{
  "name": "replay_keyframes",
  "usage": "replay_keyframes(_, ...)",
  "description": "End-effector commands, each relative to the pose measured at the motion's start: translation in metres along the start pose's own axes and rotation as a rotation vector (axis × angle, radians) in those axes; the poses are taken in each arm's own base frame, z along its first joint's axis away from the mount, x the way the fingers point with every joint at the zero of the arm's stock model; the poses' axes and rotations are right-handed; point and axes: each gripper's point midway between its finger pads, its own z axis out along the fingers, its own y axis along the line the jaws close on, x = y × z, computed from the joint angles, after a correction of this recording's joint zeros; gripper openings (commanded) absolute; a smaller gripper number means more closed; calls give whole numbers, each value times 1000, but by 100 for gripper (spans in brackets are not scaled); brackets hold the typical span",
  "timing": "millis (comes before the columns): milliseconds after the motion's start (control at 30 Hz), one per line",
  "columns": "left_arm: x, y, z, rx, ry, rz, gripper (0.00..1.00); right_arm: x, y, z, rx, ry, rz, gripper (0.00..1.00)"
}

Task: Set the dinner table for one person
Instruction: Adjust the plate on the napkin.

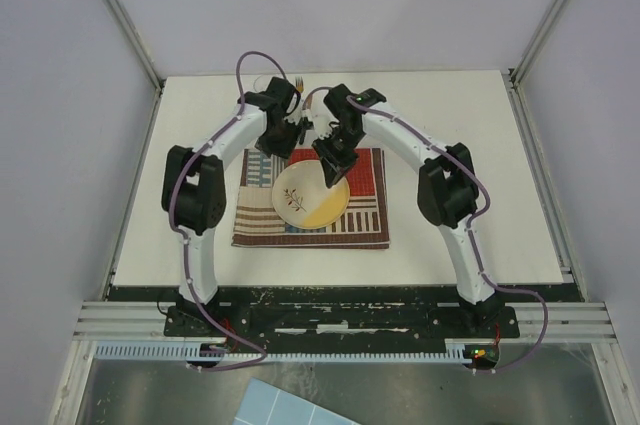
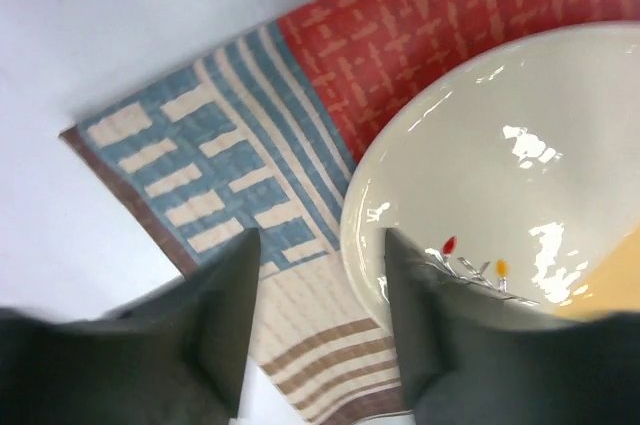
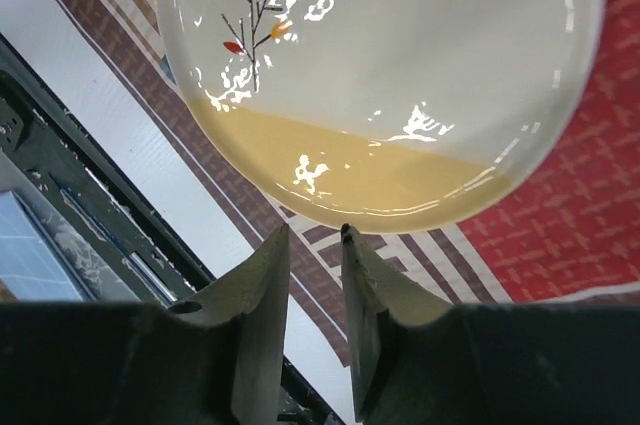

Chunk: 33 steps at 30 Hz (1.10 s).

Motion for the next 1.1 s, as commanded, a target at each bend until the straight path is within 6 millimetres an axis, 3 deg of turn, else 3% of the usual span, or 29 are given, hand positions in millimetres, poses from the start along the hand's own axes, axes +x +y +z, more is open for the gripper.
replay_keyframes(0,-20,27,-42,-91,-140,8,74,-14,-14,-37,71,-103,-9,37)
replay_keyframes(200,-3,24,-43,-74,-133,-23,75,-6,-41,-27,86,-75,35,38)
replay_keyframes(500,47,-8,-2,73,8,-109,66,-4,-73,-10,113,-44,63,37)
replay_keyframes(767,58,-19,14,129,54,-131,64,-2,-90,0,110,-23,77,37)
replay_keyframes(1067,73,-26,30,155,107,-136,61,-5,-94,5,95,-21,88,36)
